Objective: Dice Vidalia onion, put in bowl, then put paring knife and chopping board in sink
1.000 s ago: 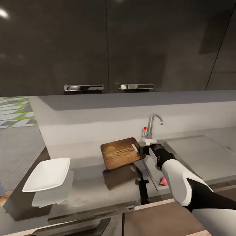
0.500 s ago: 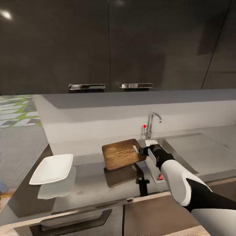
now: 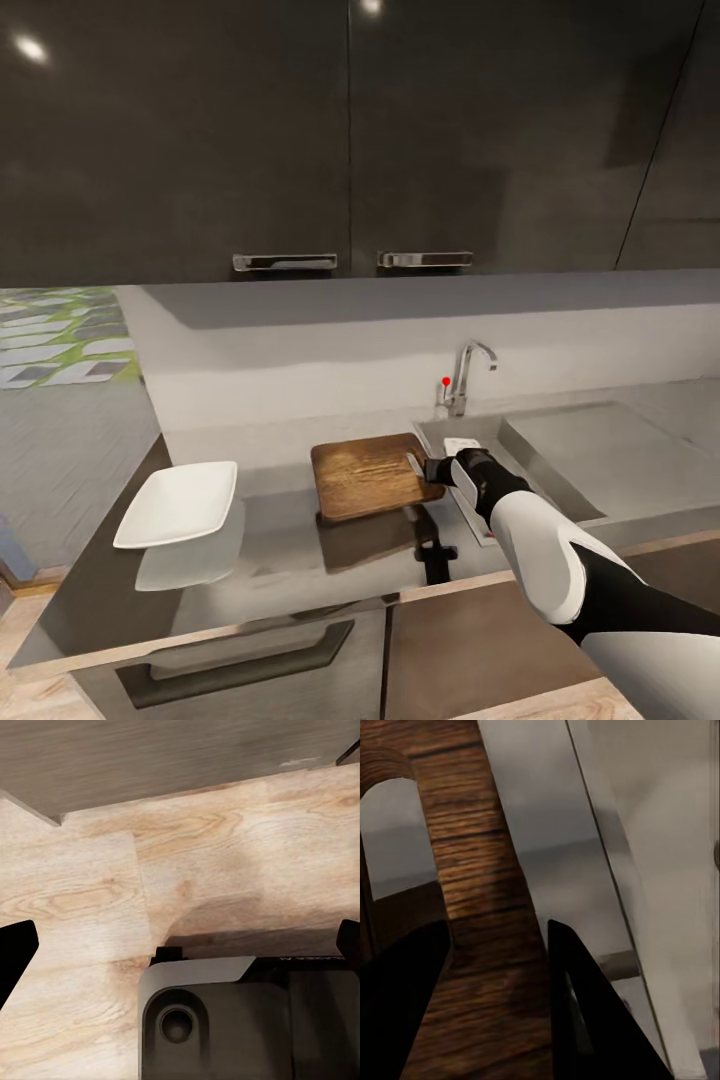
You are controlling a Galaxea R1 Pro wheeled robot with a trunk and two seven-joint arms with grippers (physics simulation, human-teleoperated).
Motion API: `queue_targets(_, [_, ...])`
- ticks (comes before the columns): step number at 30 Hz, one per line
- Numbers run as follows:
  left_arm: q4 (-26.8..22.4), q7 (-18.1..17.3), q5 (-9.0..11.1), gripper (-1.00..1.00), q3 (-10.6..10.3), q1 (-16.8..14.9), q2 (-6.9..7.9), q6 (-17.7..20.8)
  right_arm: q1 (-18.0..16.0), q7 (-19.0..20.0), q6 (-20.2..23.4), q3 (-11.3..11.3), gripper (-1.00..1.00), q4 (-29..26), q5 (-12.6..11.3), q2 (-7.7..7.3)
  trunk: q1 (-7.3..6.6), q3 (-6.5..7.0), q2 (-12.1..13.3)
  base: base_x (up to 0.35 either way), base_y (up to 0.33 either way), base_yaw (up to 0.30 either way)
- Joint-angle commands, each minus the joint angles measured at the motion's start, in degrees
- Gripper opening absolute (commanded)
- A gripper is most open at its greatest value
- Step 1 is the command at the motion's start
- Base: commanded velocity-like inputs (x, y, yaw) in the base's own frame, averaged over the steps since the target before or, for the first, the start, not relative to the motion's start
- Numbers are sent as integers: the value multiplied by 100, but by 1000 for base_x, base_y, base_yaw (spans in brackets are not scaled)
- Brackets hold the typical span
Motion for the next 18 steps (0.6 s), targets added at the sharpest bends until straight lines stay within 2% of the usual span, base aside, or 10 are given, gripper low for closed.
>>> queue_targets(1, [-7,-1,2,100,-4,1,2,-9,-3,-23,24,-63,-100,16,30,4,2,-9,-8,-3,2,0])
queue_targets(4, [-7,0,2,100,-4,1,2,-10,-6,-237,1,-214,-100,91,27,13,2,-9,-8,-1,0,0])
queue_targets(9, [-7,-1,2,100,-4,1,2,-9,-9,-632,-18,-275,-100,111,23,83,2,-9,-8,0,0,0])
queue_targets(18, [-7,-1,2,100,-4,1,2,-10,-6,-773,-28,-287,-100,131,30,185,2,-9,-8,0,37,0])
